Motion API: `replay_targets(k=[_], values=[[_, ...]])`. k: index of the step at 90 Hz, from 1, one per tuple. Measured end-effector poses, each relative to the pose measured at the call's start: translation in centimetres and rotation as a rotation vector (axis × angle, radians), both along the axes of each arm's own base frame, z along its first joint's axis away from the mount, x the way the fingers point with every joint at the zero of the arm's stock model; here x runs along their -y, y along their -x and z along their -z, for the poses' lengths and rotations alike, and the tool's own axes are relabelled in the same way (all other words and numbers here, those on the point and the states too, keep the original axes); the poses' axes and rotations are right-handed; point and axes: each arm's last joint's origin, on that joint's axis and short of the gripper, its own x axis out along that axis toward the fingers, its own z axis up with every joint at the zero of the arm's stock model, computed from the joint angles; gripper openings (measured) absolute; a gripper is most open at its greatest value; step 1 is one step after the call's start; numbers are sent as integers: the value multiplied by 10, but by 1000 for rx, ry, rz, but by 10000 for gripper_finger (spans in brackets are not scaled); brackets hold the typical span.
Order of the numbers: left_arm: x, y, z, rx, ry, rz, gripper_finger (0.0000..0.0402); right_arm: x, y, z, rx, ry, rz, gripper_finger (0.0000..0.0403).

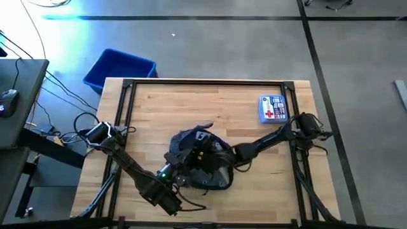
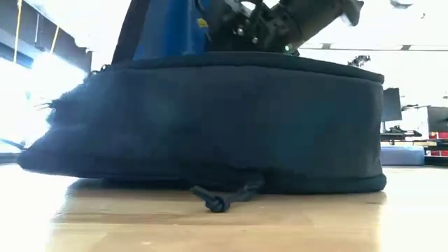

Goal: Unpack backpack
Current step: Put the black pill organizer into the backpack

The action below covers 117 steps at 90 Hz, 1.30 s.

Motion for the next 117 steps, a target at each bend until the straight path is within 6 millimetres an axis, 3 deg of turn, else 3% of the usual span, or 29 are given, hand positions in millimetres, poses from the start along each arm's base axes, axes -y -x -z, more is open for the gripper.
replay_targets(k=[11,23,39,49,75,98,117], values=[[2,1,0,21,17,7,0,-2,-2,-10,15,117,101,389],[4,3,0,27,20,15,0,-20,6,-21,-79,243,123,376],[6,5,0,39,32,22,0,-42,19,-31,-264,0,22,348],[7,6,0,41,43,24,0,-39,29,-27,-356,-52,97,341],[10,8,0,36,47,33,0,-24,44,-30,-402,-103,304,305],[10,8,0,51,69,34,0,-4,33,-28,-362,-238,405,236],[7,2,1,102,117,16,0,11,-14,-7,-89,-335,409,153]])
